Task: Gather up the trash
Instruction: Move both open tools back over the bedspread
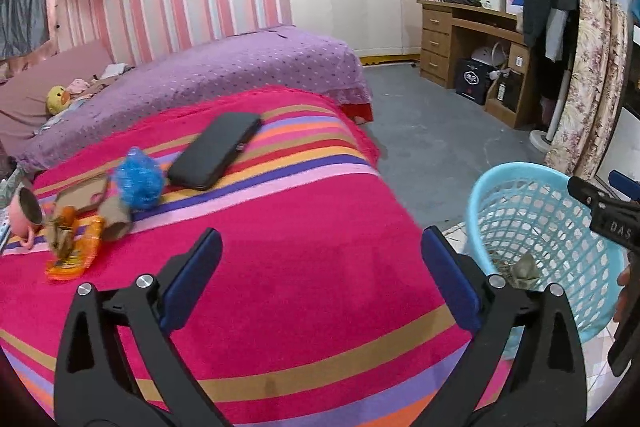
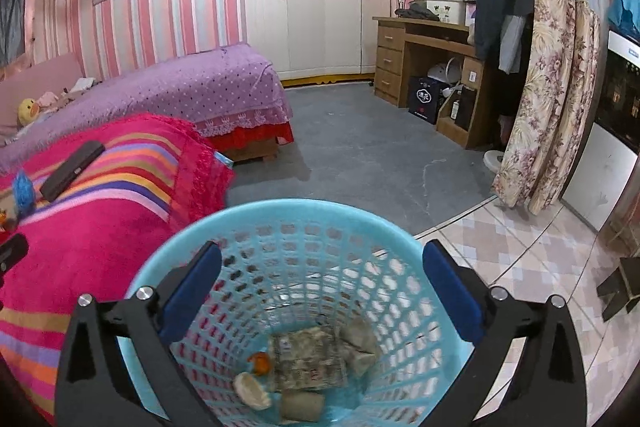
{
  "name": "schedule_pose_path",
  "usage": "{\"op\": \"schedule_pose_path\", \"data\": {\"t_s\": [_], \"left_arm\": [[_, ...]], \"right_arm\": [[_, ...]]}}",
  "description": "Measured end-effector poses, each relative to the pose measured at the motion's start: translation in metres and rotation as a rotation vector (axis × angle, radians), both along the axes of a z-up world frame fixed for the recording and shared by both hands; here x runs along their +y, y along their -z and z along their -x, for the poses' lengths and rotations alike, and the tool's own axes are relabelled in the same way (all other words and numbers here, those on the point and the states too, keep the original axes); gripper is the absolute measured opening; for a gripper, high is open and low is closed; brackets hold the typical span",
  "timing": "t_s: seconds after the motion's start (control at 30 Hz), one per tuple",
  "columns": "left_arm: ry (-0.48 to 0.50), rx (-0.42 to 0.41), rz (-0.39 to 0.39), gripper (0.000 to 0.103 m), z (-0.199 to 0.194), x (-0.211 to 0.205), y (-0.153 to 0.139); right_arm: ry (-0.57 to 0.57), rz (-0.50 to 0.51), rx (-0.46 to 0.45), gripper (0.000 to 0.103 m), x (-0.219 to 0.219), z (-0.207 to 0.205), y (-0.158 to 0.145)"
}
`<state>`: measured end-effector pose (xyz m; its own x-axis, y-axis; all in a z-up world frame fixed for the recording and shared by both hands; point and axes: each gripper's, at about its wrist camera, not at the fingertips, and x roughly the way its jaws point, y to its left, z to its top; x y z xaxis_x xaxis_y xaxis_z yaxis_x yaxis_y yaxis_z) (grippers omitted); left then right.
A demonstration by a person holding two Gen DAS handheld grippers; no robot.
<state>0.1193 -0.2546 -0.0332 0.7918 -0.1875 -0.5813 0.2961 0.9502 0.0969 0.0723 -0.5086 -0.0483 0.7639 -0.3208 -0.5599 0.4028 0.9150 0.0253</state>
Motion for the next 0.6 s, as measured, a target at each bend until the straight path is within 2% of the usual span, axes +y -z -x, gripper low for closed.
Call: {"op": "schedule_pose_path", "data": {"t_s": [0.47,0.6], "left_arm": [[-0.146,-0.046,-0.015,0.097,-0.006,0.123,-0.033],[-0.192,-0.040,0.007,0.097,-0.011,0.163,-0.032]], "right_arm": [[-0.097,-0.040,-0.019,0.098,0.088,-0.034,-0.015],[-0.145,-0.013,-0.014,0.098,0.125,-0.047,-0.018]]}}
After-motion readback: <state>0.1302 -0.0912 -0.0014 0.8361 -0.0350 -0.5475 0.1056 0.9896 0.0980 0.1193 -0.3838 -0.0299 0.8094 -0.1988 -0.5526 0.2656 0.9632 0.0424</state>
